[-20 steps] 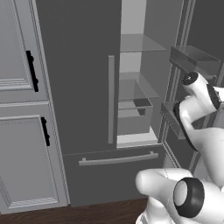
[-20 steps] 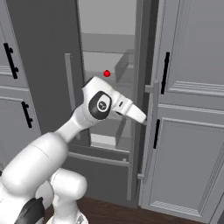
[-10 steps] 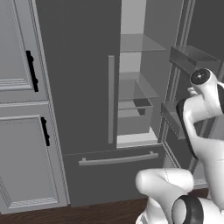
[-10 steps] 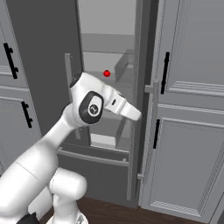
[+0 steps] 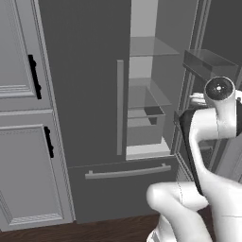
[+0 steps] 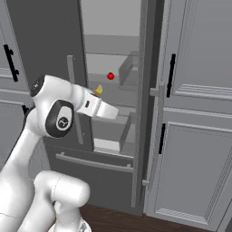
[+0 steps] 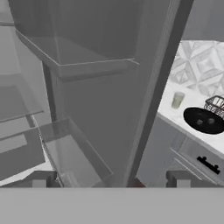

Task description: Grab a lemon wedge from the fridge and one ice cube from the ice bowl, and put them in the glass of lemonade.

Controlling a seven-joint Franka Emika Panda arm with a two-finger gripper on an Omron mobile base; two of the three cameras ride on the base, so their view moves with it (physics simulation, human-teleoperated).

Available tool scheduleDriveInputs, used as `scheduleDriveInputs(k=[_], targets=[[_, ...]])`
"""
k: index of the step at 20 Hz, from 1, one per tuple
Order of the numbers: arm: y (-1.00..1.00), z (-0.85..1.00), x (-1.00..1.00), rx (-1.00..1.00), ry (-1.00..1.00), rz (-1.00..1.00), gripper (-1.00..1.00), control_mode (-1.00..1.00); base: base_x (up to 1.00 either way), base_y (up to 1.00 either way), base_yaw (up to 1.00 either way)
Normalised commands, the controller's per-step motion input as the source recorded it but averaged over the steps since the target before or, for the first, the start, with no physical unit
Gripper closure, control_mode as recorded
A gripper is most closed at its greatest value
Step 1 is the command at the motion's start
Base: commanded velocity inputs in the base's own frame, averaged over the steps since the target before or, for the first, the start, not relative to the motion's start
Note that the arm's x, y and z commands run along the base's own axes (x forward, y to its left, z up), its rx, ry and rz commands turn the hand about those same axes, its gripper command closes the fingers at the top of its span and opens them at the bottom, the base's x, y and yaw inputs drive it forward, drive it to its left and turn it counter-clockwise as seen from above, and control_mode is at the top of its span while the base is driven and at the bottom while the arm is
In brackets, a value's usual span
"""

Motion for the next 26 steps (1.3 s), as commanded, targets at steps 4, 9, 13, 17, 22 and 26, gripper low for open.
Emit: scheduleDriveInputs(k=[4, 9, 13, 17, 22, 26], targets=[[0.99, 0.08, -0.34, 0.06, -0.11, 0.36, -1.0, -1.0, 0.0, 0.0, 0.0], [0.84, 0.0, -0.02, 0.17, -0.05, 0.45, -1.0, -1.0, 0.0, 0.0, 0.0], [0.76, 0.37, 0.05, 0.23, 0.06, 0.49, -1.0, -1.0, 0.0, 0.0, 0.0], [0.82, 0.41, 0.01, 0.18, 0.09, 0.43, -1.0, -1.0, 0.0, 0.0, 0.0], [0.91, 0.15, 0.05, -0.01, 0.02, 0.13, -1.0, -1.0, 0.0, 0.0, 0.0], [0.85, 0.0, 0.48, -0.17, 0.19, -0.04, -1.0, -1.0, 0.0, 0.0, 0.0]])
